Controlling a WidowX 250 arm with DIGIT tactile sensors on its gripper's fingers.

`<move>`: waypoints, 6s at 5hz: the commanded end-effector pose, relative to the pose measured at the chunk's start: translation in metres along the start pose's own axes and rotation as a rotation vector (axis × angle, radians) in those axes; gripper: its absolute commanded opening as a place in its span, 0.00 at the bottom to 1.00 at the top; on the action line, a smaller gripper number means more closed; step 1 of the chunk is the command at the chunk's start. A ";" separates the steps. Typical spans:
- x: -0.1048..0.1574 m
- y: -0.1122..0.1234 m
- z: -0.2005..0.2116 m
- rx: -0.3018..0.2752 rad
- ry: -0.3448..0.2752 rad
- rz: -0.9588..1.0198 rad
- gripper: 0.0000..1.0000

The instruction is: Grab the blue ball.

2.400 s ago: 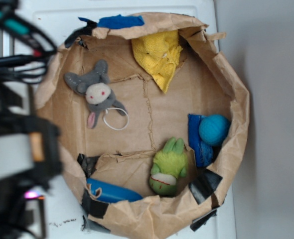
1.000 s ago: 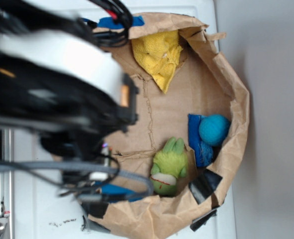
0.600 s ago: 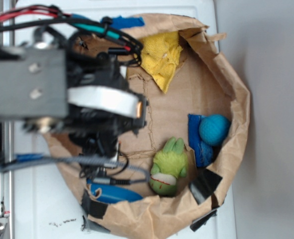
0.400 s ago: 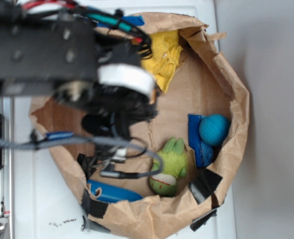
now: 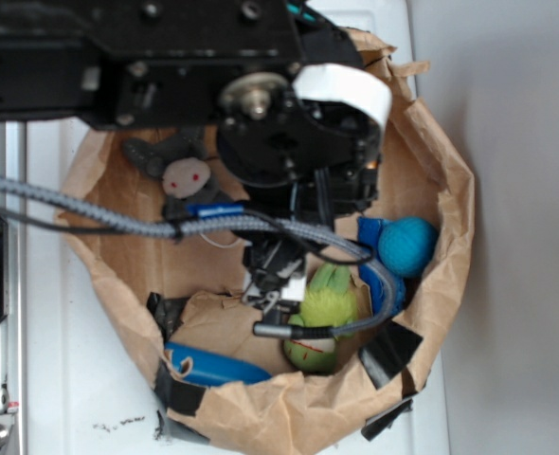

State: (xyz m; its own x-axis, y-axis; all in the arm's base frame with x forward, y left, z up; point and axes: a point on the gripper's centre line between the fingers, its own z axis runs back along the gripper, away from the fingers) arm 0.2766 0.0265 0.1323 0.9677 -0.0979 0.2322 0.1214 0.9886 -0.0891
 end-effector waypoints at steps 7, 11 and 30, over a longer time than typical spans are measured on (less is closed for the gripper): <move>0.039 0.019 -0.027 0.044 -0.202 0.090 1.00; 0.055 0.000 -0.040 -0.003 -0.223 0.028 1.00; -0.015 0.026 0.020 0.033 0.164 0.110 0.00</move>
State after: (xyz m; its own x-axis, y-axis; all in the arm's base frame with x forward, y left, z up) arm 0.2520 0.0517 0.1255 0.9997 -0.0242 0.0024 0.0243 0.9959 -0.0874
